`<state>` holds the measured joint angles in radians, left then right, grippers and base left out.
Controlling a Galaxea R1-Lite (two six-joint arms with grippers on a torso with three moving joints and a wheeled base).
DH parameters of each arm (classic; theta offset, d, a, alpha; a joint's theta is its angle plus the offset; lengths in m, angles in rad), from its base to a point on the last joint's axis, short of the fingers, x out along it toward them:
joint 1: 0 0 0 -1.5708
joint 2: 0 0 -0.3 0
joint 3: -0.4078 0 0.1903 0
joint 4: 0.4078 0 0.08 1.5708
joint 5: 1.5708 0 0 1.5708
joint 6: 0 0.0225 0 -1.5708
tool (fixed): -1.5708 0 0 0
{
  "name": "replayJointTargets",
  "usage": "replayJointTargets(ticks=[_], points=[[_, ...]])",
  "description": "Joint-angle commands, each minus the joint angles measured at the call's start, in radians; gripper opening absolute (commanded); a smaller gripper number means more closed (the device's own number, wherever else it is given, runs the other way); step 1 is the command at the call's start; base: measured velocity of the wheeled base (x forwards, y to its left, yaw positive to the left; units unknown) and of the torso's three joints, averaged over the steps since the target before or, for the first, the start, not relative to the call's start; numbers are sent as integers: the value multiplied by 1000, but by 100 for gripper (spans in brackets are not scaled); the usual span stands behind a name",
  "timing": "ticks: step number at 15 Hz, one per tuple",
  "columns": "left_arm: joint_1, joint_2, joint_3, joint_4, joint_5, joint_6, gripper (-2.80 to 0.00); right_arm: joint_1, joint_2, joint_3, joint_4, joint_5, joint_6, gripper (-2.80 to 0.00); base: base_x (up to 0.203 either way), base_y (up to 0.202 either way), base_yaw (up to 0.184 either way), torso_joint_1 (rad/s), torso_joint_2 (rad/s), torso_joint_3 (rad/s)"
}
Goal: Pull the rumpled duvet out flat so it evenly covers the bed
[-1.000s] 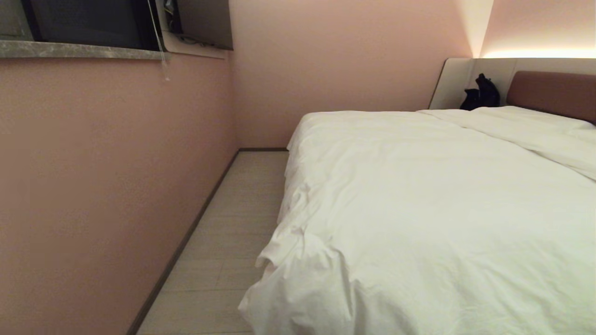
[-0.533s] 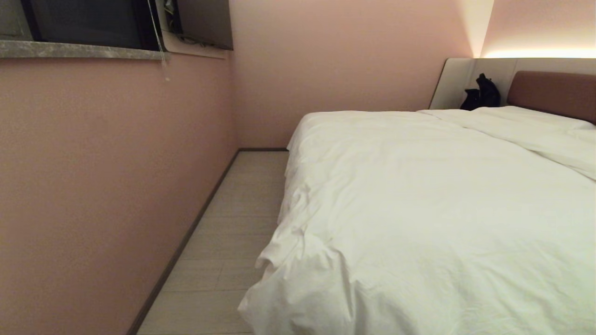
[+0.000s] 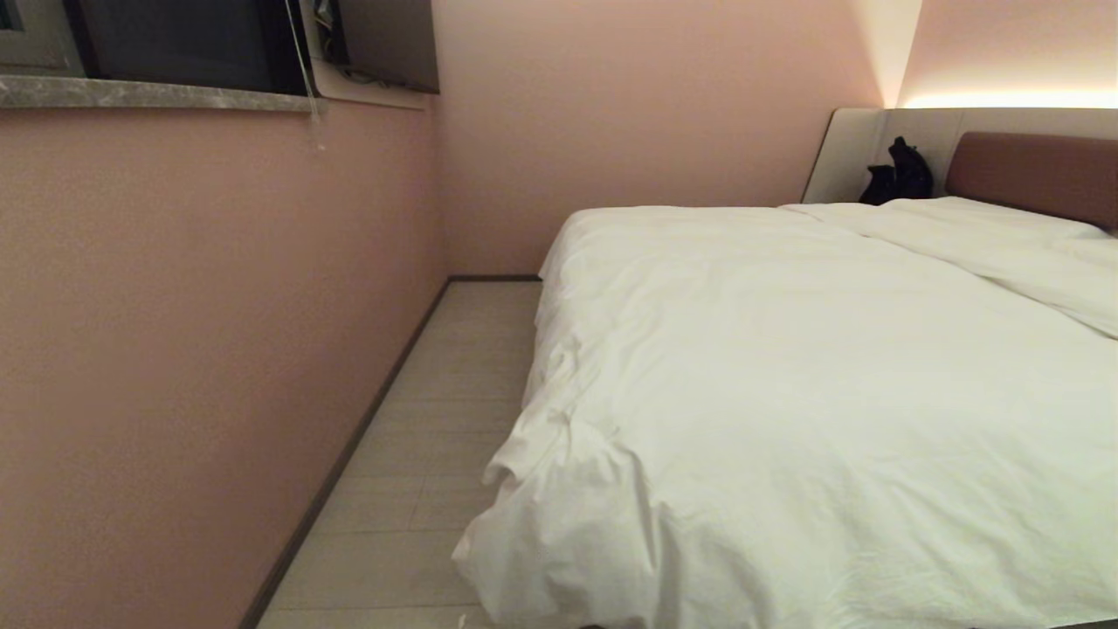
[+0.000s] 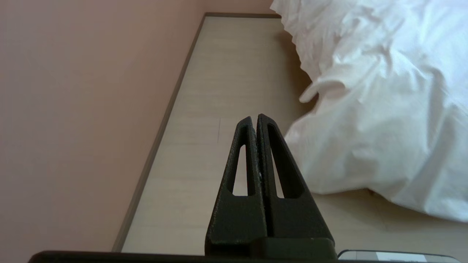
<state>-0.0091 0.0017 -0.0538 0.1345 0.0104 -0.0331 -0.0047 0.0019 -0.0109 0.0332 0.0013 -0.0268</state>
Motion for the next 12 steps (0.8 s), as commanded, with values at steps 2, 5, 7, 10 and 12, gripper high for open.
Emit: replayJointTargets(ticks=[2, 5, 7, 10, 12], points=[[0, 0, 0, 1, 0, -1, -280, -1, 0, 0, 1, 0, -1, -280, -192, 0, 0, 3, 1, 1], [0, 0, 0, 1, 0, -1, -280, 0, 0, 0, 1, 0, -1, -280, -192, 0, 1, 2, 1, 5], [0, 0, 0, 1, 0, -2, -280, 0, 0, 0, 1, 0, -1, -280, -194, 0, 1, 3, 1, 2], [0, 0, 0, 1, 0, -1, -280, 0, 0, 0, 1, 0, -1, -280, -193, 0, 1, 1, 2, 4], [0, 0, 0, 1, 0, -2, -280, 0, 0, 0, 1, 0, -1, -280, -192, 0, 2, -1, 0, -1]])
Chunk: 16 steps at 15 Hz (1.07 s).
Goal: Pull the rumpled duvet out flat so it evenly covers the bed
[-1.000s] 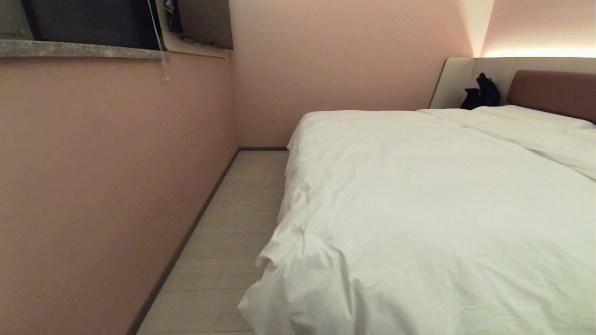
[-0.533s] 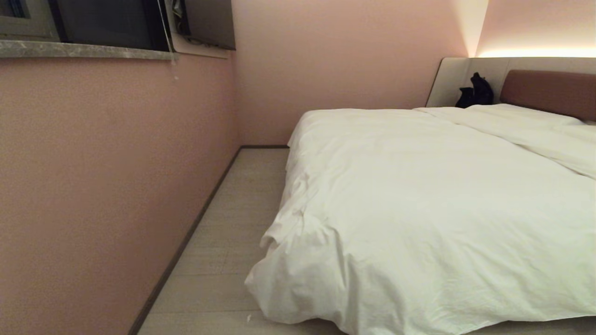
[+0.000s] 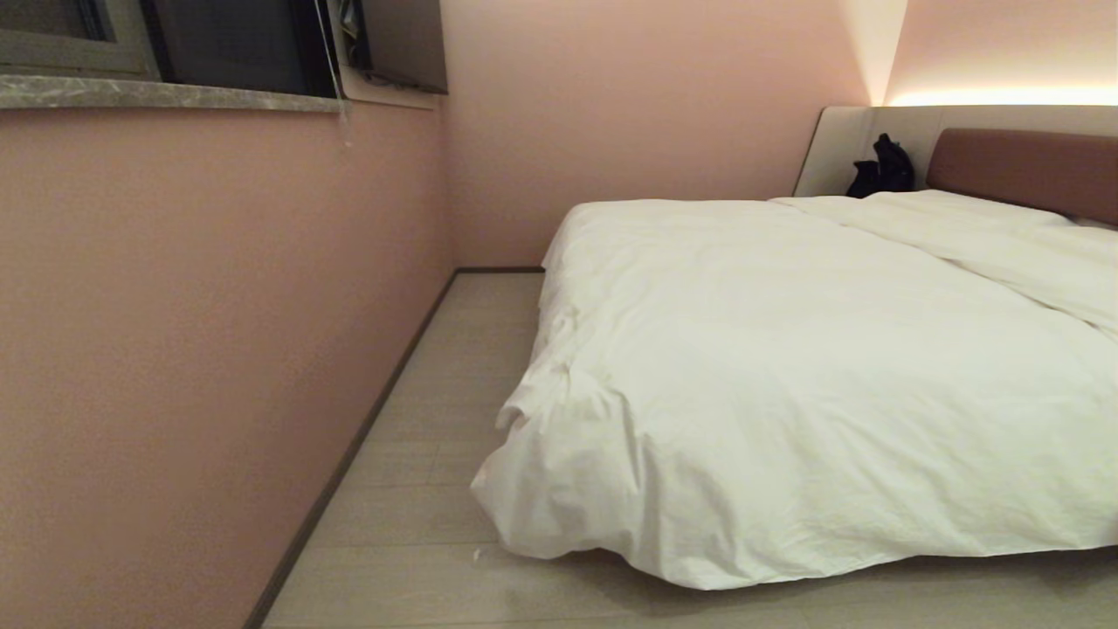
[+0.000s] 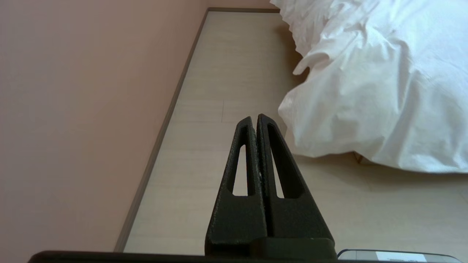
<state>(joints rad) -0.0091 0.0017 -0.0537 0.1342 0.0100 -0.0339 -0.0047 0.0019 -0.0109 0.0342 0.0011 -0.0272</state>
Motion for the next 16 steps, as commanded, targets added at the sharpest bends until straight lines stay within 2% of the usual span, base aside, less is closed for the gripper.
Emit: replayJointTargets(ticks=[1, 3, 16], points=[[0, 0, 0, 1, 2, -3, -280, 0, 0, 0, -1, 0, 0, -280, -192, 0, 4, 7, 6, 0], [0, 0, -2, 1, 2, -3, -280, 0, 0, 0, -1, 0, 0, -280, -153, 0, 1, -2, 0, 4], [0, 0, 0, 1, 2, -3, -280, -1, 0, 0, -1, 0, 1, -280, 0, 0, 0, 0, 0, 0]])
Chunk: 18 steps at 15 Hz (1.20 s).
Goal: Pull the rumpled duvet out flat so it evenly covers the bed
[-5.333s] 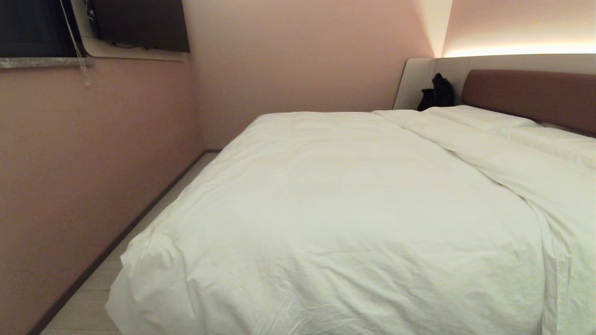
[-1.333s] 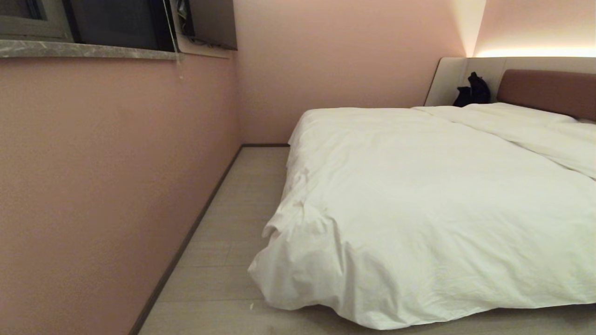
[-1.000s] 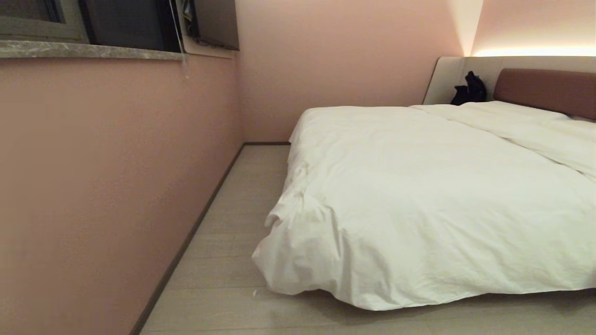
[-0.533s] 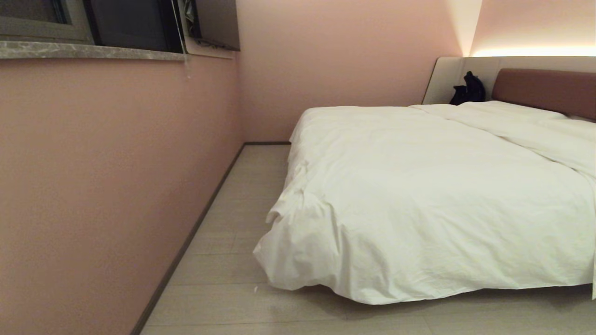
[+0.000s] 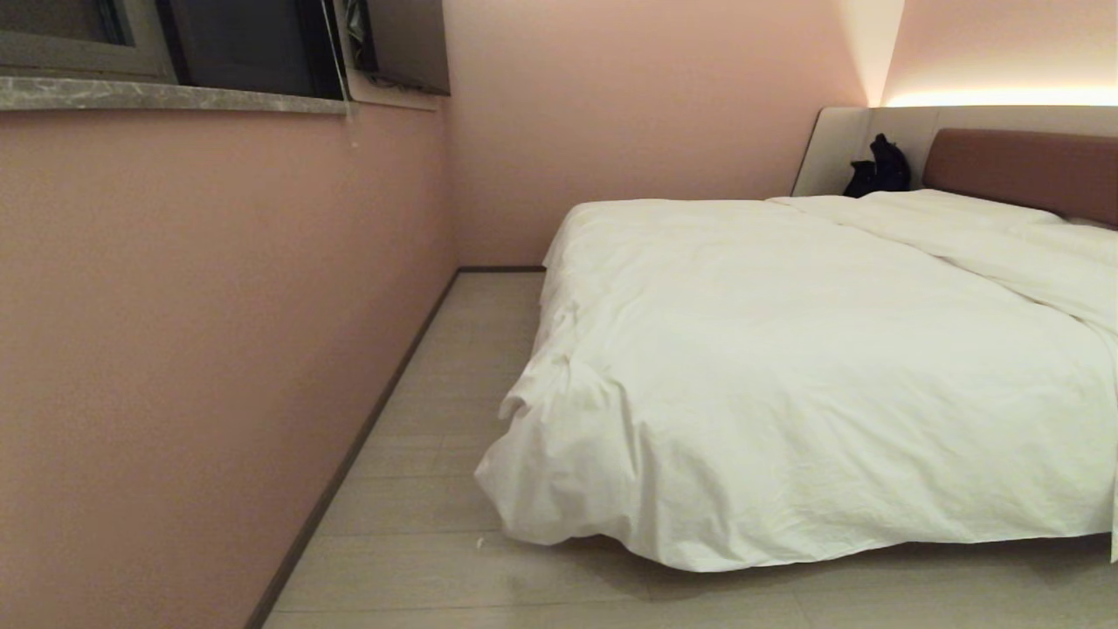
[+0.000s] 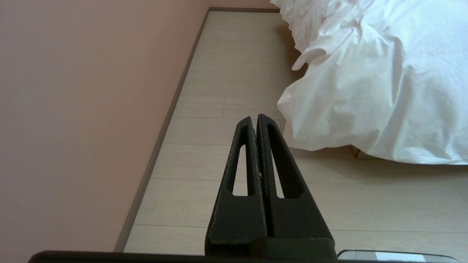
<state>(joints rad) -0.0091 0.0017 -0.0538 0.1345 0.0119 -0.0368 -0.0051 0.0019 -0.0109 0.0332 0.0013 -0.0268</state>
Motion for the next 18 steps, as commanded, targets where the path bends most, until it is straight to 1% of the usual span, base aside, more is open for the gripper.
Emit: replayJointTargets(ticks=[1, 9, 12, 18], points=[[0, 0, 0, 1, 0, -1, -280, -1, 0, 0, 1, 0, 0, -280, 0, 0, 0, 0, 0, 0], [0, 0, 0, 1, 0, -1, -280, 1, 0, 3, -1, 5, -8, -280, 0, 0, 0, 0, 0, 0], [0, 0, 0, 1, 0, -2, -280, 1, 0, 11, -27, -1, -2, -280, 0, 0, 0, 0, 0, 0], [0, 0, 0, 1, 0, -2, -280, 1, 0, 11, -30, -1, 1, -280, 0, 0, 0, 0, 0, 0]])
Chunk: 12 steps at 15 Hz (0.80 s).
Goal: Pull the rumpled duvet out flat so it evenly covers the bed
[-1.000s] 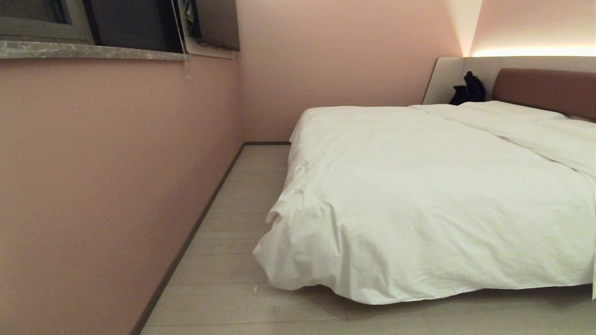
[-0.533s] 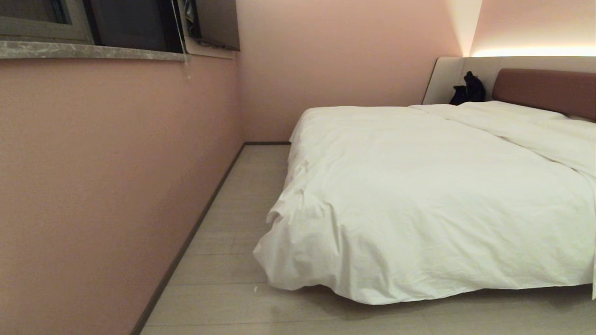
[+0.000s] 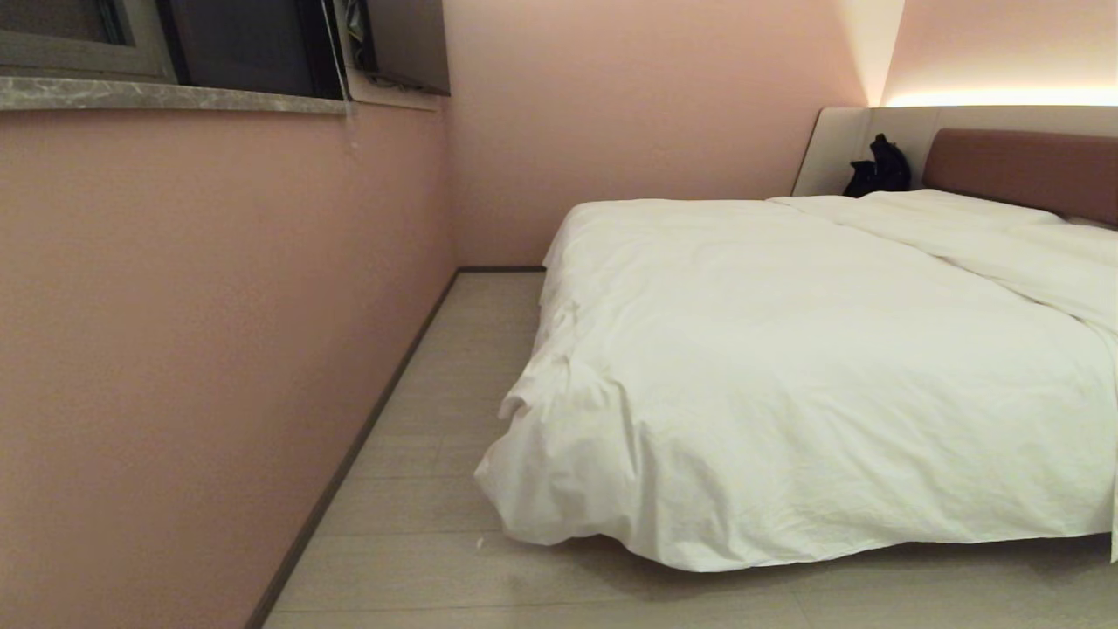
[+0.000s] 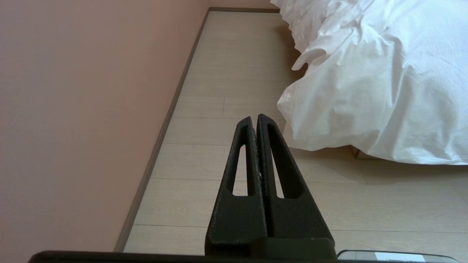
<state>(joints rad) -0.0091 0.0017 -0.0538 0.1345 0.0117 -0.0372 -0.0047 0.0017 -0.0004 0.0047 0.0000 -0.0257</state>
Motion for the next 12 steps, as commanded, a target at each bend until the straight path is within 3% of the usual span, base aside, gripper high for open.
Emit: replayJointTargets(ticks=[1, 12], points=[[0, 0, 0, 1, 1, -1, -280, 0, 0, 0, -2, 0, 0, -280, 0, 0, 0, 0, 0, 0], [0, 0, 0, 1, 1, -1, -280, -1, 0, 0, -2, 1, 1, -280, 0, 0, 0, 0, 0, 0]])
